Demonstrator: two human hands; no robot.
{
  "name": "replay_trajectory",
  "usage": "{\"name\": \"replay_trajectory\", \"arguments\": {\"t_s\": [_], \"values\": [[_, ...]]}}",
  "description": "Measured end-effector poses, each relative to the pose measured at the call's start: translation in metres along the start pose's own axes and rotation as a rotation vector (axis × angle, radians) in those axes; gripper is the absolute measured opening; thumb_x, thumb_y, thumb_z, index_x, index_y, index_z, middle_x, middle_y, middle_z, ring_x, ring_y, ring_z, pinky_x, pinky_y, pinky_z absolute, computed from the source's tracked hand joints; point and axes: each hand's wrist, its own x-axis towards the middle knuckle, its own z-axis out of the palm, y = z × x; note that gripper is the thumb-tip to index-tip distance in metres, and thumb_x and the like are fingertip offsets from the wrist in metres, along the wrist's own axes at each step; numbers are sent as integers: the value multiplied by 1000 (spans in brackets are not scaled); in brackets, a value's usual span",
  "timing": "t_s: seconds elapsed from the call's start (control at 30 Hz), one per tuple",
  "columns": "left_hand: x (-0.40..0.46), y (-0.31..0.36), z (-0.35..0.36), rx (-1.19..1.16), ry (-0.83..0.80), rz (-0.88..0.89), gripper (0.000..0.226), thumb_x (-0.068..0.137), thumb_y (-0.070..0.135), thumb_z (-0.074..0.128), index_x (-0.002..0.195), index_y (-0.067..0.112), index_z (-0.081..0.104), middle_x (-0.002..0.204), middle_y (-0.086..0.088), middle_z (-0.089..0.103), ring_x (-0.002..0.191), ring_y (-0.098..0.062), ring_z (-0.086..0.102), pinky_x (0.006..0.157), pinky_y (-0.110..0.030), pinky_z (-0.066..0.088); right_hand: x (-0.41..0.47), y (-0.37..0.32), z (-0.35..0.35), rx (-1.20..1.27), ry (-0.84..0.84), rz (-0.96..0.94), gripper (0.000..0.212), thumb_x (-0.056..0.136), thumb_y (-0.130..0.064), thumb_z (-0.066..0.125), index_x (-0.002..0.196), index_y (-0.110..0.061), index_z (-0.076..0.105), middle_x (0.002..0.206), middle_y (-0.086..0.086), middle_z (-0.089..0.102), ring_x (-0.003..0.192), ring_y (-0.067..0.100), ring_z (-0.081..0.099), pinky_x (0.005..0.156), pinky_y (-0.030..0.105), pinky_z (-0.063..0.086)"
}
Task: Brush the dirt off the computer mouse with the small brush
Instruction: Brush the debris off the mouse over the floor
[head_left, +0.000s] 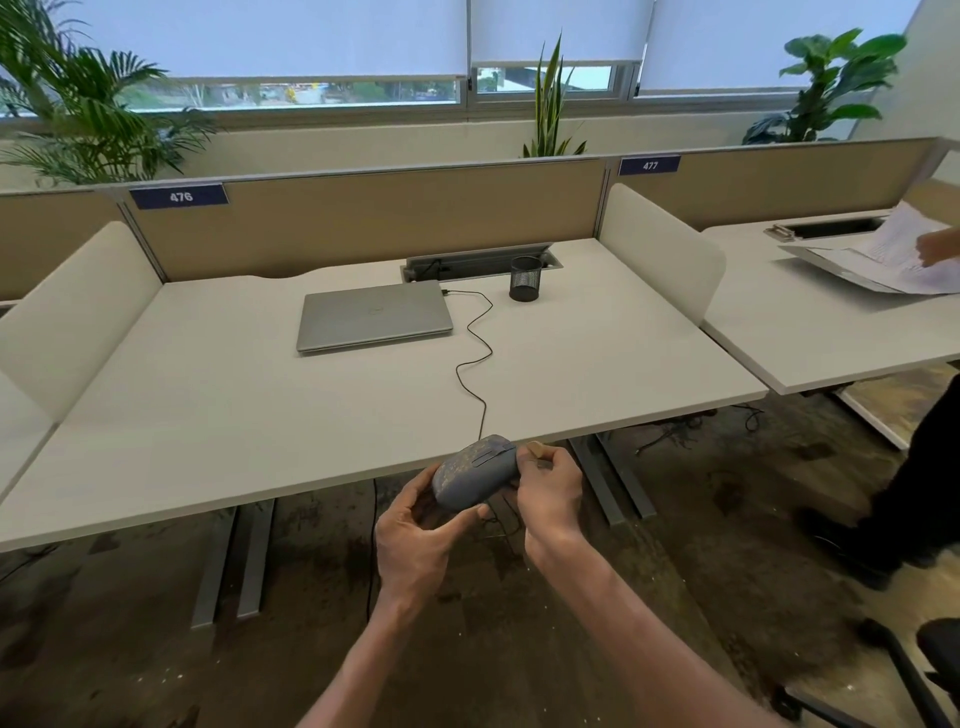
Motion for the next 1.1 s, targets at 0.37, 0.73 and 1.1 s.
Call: {"name": "replay_trajectory", "arguments": {"t_s": [0.37,0.73,1.1], "values": [[2,7,-12,-32,-40,0,67,62,24,92,122,34,64,115,23,73,111,-4,70,86,-19,58,-8,-8,-17,-100,-41,-133,5,99,-15,59,96,-19,59,92,3,70,73,11,72,53,14,53],[-1,-2,-19,-67,-64,-22,74,64,18,90,133,16,63,122,-1,73,111,-14,72,87,-34,62,2,-23,-58,-445,102,-429,12,98,-27,60,100,-15,63,83,5,69,78,24,68,64,36,58],[-1,1,-22,-85,-98,-24,76,65,22,89,135,12,61,124,-2,72,112,-15,71,85,-28,62,0,-68,-68,-447,-16,-734,8,95,-29,62,102,-27,60,91,-1,68,77,20,67,62,25,56]]}}
